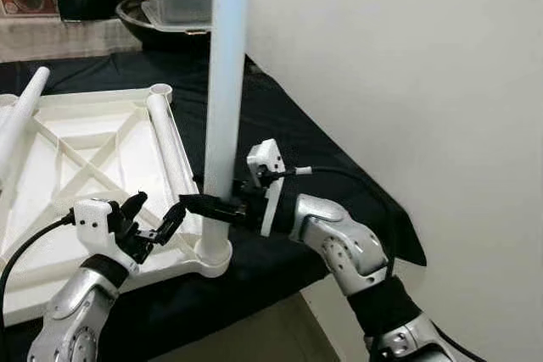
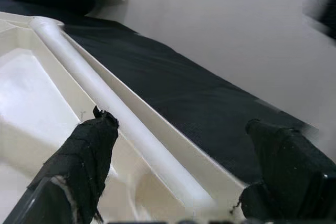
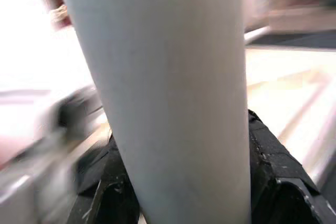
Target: Building children table
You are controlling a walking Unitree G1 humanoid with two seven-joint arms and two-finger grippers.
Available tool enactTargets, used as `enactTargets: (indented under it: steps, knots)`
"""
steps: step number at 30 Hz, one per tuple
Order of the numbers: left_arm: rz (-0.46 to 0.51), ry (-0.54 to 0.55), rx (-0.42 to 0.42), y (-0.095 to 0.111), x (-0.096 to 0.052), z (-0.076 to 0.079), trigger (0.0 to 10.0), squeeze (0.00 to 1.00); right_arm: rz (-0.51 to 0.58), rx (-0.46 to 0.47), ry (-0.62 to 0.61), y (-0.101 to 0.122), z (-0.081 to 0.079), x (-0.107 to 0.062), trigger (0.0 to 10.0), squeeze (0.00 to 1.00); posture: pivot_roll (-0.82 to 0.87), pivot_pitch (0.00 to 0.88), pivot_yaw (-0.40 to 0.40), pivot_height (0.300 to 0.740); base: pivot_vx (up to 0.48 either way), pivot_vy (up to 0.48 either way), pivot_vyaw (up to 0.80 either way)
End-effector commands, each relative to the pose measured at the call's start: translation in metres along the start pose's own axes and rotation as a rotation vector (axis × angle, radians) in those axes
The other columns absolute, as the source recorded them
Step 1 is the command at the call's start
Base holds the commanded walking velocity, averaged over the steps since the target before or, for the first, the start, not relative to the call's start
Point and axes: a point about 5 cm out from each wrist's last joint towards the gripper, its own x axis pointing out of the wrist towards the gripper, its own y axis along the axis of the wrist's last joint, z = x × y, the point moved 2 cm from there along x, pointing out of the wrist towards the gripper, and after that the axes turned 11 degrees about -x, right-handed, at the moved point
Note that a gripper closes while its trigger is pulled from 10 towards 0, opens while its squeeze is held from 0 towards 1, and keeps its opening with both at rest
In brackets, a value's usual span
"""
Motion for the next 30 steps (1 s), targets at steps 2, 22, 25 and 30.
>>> enactTargets:
  steps: [2, 22, 25, 30]
  knots:
    - [-0.016, 0.008, 0.002, -0.004, -0.002, -0.001, 10.0, 0.00, -0.051, 0.116, -0.332, -0.013, 0.034, -0.008, 0.0, 0.00, 0.17, 0.000, -0.141, 0.740, 0.000, 0.000, 0.00]
    - [-0.017, -0.002, -0.004, -0.006, 0.000, 0.001, 10.0, 0.00, 0.003, 0.040, -0.210, 0.000, 0.020, -0.007, 10.0, 0.00, 0.16, 0.000, -0.137, 0.740, 0.000, 0.000, 0.00]
    - [-0.013, 0.000, -0.005, -0.006, 0.001, 0.001, 10.0, 0.00, 0.062, 0.032, 0.130, 0.016, -0.011, -0.014, 10.0, 0.00, 0.16, 0.000, -0.143, 0.740, 0.000, 0.000, 0.00]
    - [-0.010, 0.001, -0.005, -0.005, 0.001, 0.001, 10.0, 0.00, 0.058, 0.005, 0.322, 0.013, -0.027, -0.023, 10.0, 0.00, 0.16, 0.000, -0.143, 0.740, 0.000, 0.000, 0.00]
